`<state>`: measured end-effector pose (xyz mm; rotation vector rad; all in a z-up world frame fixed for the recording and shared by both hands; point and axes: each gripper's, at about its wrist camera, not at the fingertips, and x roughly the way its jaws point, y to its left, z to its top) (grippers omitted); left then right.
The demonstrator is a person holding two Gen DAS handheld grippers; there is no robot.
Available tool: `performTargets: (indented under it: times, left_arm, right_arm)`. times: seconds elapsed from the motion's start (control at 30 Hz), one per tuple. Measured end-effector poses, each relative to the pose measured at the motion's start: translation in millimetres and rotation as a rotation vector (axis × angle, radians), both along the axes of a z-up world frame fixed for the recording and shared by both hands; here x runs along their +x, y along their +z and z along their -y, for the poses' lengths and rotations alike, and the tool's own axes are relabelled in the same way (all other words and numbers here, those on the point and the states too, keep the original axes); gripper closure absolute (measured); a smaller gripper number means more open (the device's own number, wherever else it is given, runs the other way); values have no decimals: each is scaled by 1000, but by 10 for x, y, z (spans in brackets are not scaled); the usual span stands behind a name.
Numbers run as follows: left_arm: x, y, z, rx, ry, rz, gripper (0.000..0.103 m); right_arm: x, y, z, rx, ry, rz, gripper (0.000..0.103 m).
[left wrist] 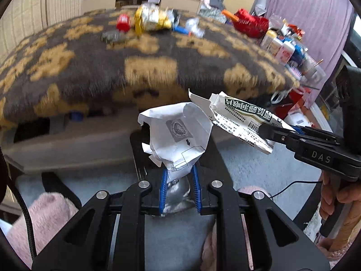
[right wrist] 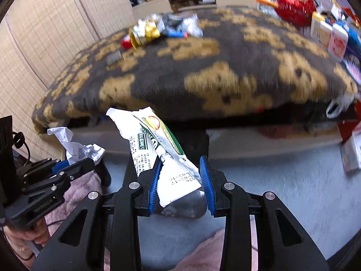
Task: Collect trash
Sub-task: 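Carry both items down into the dark bin and open both grippers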
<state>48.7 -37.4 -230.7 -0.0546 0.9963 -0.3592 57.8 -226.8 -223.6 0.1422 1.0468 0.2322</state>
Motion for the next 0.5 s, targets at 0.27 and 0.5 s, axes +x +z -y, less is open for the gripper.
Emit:
performTargets:
  times: [0.27, 0.5]
  left_arm:
    - [56, -480, 80, 26, 10, -107, 85]
    - [133, -679, 103, 10, 5, -165, 85]
  right_arm:
    - [52, -446, -123, -35, -34, -113, 68]
    - [161, -588, -218, -32, -45, -159, 68]
